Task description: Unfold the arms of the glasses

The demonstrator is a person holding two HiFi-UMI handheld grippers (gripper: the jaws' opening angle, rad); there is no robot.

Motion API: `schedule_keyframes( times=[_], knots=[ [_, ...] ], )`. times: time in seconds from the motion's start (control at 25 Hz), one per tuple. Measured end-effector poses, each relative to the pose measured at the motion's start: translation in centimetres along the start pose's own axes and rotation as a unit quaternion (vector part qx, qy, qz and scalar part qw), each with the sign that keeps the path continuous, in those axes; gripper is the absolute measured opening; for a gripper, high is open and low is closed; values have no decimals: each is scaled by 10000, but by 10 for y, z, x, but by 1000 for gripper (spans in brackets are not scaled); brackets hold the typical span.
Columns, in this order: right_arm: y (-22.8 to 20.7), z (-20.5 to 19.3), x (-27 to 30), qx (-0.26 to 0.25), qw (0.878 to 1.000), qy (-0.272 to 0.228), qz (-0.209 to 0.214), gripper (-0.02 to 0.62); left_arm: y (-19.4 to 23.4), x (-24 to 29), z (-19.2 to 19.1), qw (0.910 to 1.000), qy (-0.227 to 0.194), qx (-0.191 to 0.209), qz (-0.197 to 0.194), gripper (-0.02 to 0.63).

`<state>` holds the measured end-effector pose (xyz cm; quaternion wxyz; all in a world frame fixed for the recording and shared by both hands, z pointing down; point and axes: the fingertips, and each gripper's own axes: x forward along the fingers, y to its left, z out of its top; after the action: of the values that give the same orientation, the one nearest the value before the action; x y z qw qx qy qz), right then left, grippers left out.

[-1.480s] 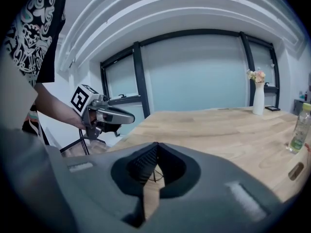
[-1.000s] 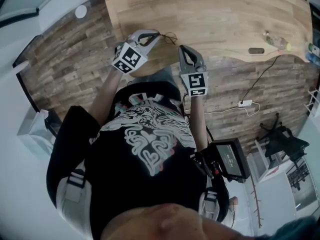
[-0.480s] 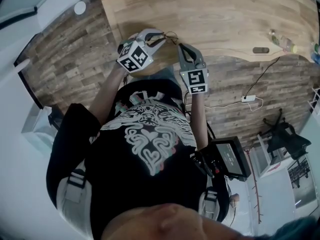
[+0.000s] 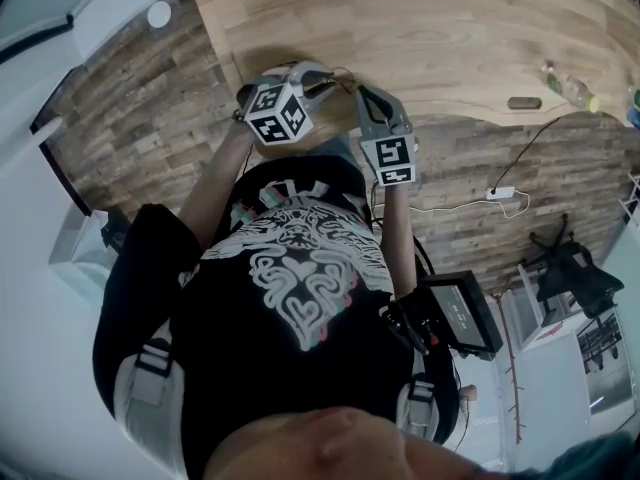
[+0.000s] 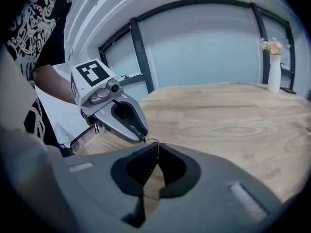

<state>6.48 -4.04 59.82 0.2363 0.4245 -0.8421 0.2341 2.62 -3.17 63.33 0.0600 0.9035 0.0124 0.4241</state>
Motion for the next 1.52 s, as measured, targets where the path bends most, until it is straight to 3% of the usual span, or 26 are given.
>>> schedule_keyframes(
  times=[0.24, 0.44, 0.64, 0.8, 1.04, 1.12, 1.52],
  knots=[
    [0, -1, 2, 23, 10000, 35, 4, 2, 8, 5, -7, 9986, 253, 389, 251, 1],
    [3, -1, 3, 9, 10000, 89, 26, 2, 6, 0, -6, 9988, 174, 430, 167, -3],
    [4, 11, 12, -322, 9993, 98, 168, 2, 9, -17, 2, 9959, -389, 748, 312, -5],
    [4, 19, 20, -934, 9944, 277, 403, 2, 14, -44, 16, 9919, -1092, 546, 339, -8],
    [26, 5, 37, -2335, 9630, 962, 939, 15, 5, -52, 9, 9878, -1426, 623, -2, -8],
    [32, 2, 44, -2602, 9539, 1087, 1024, 49, 3, -54, 10, 9872, -1470, 614, -20, -9],
    [53, 3, 65, -3869, 9003, 1542, 1266, 49, -7, -58, 5, 9871, -1419, 739, -83, -9]
  ],
)
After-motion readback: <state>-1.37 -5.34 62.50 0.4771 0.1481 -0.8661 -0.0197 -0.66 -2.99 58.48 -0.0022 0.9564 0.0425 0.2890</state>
